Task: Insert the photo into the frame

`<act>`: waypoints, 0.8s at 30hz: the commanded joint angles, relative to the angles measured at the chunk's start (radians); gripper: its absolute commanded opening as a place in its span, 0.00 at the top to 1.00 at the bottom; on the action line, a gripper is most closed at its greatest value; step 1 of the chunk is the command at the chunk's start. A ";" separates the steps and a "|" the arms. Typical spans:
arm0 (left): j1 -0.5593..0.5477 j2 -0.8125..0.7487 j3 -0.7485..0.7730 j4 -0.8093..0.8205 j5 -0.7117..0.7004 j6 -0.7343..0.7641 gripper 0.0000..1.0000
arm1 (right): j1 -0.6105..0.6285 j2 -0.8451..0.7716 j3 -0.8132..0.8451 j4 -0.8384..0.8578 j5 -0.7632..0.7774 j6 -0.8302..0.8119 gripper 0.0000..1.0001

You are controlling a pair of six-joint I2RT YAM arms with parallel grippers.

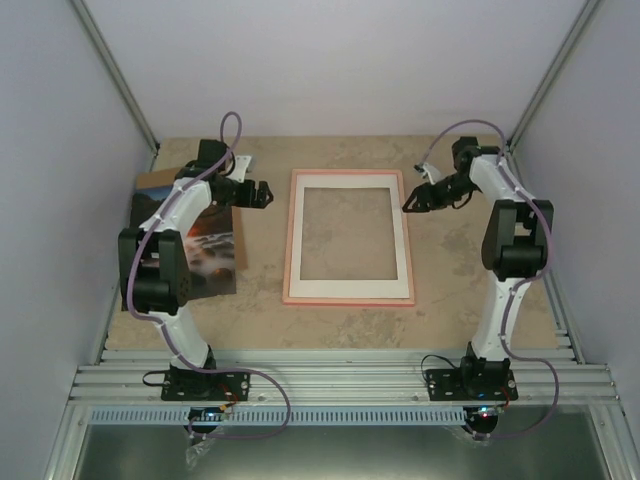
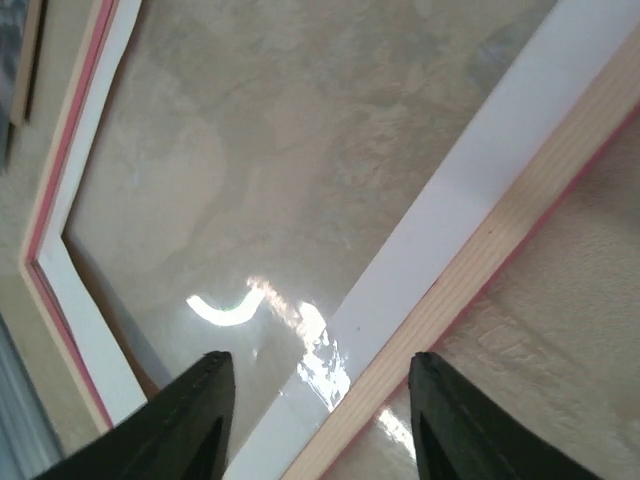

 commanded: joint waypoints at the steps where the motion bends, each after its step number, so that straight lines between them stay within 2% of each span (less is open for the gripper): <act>1: 0.004 -0.043 0.009 0.016 -0.061 0.018 0.01 | 0.011 -0.078 -0.095 0.075 0.049 -0.082 0.60; 3: 0.004 -0.045 0.001 0.021 -0.072 0.016 0.01 | 0.031 -0.103 -0.146 0.094 0.061 -0.101 0.71; 5: 0.004 -0.053 -0.010 0.021 -0.081 0.019 0.01 | 0.051 -0.138 -0.219 0.123 0.087 -0.118 0.77; 13: 0.004 -0.084 -0.054 0.033 -0.098 0.026 0.01 | 0.108 -0.336 -0.552 0.298 0.247 -0.279 0.85; 18: 0.004 -0.085 -0.064 0.036 -0.099 0.024 0.01 | 0.173 -0.395 -0.667 0.376 0.302 -0.305 0.86; 24: 0.004 -0.092 -0.068 0.041 -0.120 0.021 0.01 | 0.181 -0.355 -0.716 0.420 0.366 -0.304 0.87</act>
